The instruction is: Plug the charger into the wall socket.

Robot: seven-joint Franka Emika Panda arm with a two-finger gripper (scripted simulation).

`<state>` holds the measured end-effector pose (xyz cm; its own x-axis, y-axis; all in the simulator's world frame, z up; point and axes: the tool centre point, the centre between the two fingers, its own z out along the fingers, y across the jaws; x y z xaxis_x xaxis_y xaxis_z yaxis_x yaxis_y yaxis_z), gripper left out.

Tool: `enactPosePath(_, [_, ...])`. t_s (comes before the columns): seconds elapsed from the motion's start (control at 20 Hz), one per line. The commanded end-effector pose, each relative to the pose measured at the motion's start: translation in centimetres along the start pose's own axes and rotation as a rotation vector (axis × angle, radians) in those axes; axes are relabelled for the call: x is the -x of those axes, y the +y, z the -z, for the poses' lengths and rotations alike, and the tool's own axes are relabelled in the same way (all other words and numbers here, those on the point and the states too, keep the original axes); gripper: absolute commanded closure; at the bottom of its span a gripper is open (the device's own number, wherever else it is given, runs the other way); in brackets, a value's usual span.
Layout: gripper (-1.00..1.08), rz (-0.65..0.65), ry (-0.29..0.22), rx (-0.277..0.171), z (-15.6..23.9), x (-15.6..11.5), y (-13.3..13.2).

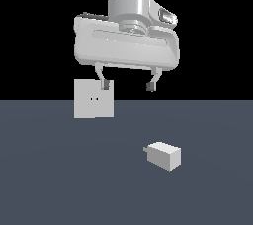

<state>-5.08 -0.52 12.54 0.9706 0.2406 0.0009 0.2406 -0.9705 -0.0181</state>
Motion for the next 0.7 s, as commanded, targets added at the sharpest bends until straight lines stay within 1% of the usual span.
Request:
enactPosePath(0.0, [-0.92,0.053,0.011,0.000,-0.7,0.9,0.3])
enactPosePath(0.65, [-0.92,0.305,0.061,-0.001,-4.1,4.6,2.3])
